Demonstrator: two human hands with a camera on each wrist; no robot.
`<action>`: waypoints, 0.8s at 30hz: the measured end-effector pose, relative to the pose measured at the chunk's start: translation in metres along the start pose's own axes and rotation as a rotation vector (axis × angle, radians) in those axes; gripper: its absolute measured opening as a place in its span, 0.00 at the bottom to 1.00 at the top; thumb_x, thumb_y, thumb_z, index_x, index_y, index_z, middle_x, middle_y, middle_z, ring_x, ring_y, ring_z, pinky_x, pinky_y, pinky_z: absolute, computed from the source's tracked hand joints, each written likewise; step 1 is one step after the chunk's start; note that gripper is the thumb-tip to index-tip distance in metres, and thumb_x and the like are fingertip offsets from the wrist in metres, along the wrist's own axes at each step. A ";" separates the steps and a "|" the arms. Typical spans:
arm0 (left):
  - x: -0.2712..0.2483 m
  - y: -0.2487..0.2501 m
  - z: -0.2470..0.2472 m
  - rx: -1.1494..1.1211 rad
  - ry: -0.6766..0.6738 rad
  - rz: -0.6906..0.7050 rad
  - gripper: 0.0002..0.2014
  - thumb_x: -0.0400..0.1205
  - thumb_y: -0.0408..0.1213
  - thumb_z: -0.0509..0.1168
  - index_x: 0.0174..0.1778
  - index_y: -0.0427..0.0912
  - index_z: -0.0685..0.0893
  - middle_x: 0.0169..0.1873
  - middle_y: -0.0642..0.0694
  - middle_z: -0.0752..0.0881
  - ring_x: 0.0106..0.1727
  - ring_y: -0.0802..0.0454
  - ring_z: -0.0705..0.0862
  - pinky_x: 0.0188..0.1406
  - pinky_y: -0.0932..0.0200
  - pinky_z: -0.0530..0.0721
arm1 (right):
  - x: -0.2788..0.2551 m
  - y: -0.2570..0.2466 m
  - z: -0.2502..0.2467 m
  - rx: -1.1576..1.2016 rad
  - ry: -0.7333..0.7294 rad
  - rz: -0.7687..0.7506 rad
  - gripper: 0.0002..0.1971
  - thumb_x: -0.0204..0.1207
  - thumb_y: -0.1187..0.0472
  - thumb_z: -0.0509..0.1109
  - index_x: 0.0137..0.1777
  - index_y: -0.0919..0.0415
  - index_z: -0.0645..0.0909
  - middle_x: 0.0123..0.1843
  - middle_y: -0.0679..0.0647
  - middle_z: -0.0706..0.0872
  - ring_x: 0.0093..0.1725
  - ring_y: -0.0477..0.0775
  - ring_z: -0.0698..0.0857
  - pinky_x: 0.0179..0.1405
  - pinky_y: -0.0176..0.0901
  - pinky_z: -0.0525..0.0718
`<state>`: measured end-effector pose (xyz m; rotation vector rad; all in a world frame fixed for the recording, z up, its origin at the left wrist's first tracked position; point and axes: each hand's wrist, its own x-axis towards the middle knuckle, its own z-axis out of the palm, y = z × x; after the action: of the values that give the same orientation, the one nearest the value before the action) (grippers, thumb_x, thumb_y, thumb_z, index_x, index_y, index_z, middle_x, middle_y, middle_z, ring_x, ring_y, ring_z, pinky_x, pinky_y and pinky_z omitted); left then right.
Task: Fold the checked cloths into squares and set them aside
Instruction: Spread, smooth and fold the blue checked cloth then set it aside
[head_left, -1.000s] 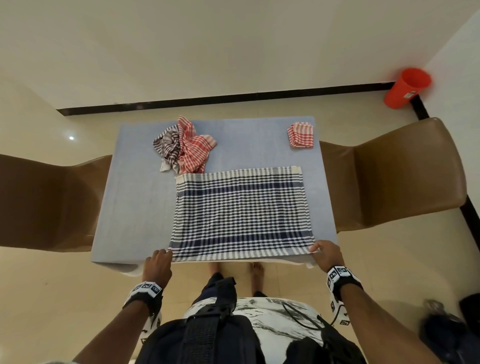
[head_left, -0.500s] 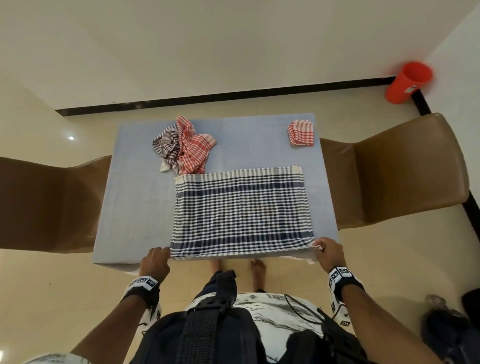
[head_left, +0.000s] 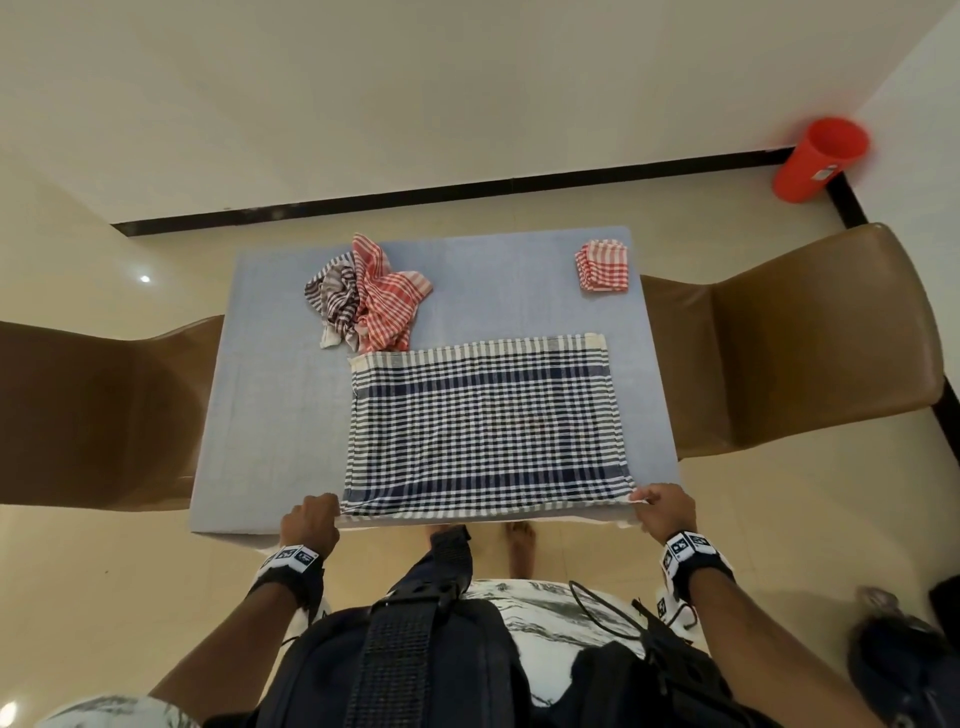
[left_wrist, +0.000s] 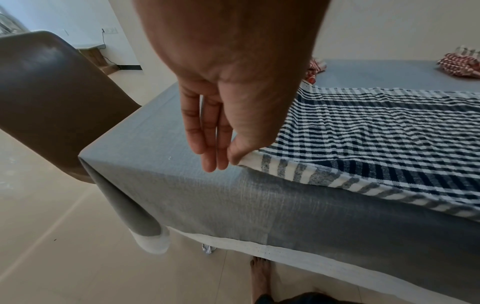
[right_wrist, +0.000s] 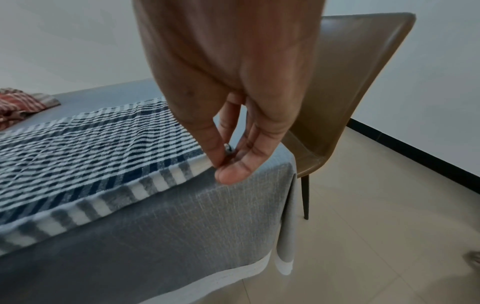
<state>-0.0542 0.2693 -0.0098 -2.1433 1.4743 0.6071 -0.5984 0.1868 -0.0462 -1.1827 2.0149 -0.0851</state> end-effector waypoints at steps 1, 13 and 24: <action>-0.001 0.000 0.000 0.005 -0.005 -0.006 0.09 0.85 0.33 0.65 0.58 0.49 0.84 0.56 0.45 0.87 0.55 0.44 0.89 0.51 0.52 0.85 | 0.001 0.001 0.001 0.037 -0.020 0.041 0.07 0.72 0.68 0.77 0.40 0.55 0.92 0.43 0.61 0.94 0.43 0.67 0.92 0.50 0.62 0.93; -0.010 -0.006 -0.006 -0.220 0.181 0.017 0.11 0.79 0.24 0.70 0.48 0.45 0.88 0.51 0.44 0.85 0.57 0.40 0.85 0.46 0.48 0.83 | -0.001 -0.023 0.004 0.191 0.182 0.156 0.07 0.62 0.62 0.84 0.39 0.63 0.93 0.41 0.62 0.94 0.45 0.68 0.92 0.51 0.60 0.92; -0.009 0.051 -0.068 -0.333 0.385 0.456 0.05 0.82 0.32 0.73 0.50 0.47 0.89 0.49 0.46 0.91 0.50 0.46 0.88 0.43 0.53 0.86 | -0.028 -0.162 0.025 0.301 0.215 -0.341 0.08 0.71 0.69 0.81 0.50 0.62 0.91 0.45 0.53 0.92 0.43 0.50 0.90 0.47 0.41 0.88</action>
<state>-0.0987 0.2192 0.0431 -2.2688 2.2467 0.6549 -0.4592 0.1249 0.0203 -1.3493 1.8739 -0.6869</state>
